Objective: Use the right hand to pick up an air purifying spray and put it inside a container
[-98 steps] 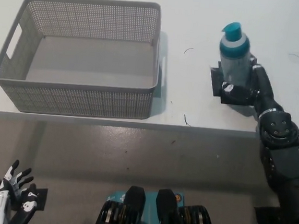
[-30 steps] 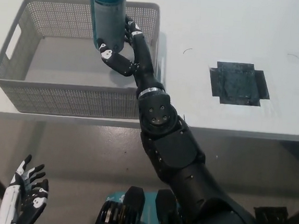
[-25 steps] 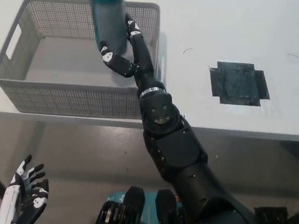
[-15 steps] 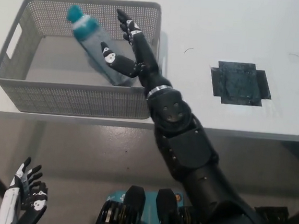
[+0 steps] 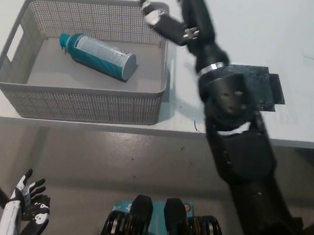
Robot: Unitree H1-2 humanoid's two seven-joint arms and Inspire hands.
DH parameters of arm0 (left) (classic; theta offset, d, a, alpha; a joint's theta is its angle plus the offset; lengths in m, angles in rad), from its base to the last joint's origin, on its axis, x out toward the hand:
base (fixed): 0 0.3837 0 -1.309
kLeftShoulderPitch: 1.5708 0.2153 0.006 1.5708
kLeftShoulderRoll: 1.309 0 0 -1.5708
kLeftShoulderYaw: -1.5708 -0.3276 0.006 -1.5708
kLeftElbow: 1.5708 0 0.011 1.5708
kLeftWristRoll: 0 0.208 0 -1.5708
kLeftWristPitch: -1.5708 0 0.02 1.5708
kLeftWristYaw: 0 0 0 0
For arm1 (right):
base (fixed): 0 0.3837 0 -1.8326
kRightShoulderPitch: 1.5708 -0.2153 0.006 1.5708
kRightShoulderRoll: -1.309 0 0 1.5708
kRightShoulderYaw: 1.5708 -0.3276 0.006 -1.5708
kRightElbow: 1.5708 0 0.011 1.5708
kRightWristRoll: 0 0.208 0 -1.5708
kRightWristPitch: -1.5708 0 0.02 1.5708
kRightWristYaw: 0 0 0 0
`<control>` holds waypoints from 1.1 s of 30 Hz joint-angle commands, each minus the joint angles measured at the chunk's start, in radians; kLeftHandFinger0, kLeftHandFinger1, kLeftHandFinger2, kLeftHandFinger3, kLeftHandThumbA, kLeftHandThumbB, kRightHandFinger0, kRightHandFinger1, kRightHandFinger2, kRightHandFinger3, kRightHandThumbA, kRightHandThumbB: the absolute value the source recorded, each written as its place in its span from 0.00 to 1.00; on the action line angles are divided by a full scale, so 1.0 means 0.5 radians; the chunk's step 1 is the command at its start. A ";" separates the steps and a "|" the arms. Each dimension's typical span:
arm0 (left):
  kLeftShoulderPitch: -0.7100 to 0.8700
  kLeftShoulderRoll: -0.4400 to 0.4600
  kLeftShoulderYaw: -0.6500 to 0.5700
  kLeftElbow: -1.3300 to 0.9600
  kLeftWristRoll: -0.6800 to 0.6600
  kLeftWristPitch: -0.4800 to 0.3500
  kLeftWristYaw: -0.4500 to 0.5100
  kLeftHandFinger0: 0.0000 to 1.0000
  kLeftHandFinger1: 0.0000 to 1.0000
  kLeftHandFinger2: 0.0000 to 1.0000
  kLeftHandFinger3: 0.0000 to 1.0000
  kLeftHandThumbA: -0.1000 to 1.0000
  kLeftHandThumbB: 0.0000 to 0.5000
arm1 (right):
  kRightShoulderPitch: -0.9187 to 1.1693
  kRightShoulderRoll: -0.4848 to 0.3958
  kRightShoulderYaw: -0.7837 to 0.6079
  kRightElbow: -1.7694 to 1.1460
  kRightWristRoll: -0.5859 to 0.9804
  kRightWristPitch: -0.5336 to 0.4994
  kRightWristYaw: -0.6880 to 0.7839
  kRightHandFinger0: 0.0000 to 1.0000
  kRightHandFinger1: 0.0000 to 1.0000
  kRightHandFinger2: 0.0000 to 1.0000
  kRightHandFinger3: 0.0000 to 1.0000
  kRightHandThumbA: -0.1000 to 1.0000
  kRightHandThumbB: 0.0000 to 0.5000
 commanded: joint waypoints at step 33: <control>0.017 0.075 0.059 -0.045 -0.093 -0.033 -0.023 0.93 0.91 0.94 1.00 0.93 0.96 | 1.953 -0.671 -0.117 0.027 -0.054 -0.855 0.049 1.00 1.00 1.00 1.00 0.95 0.98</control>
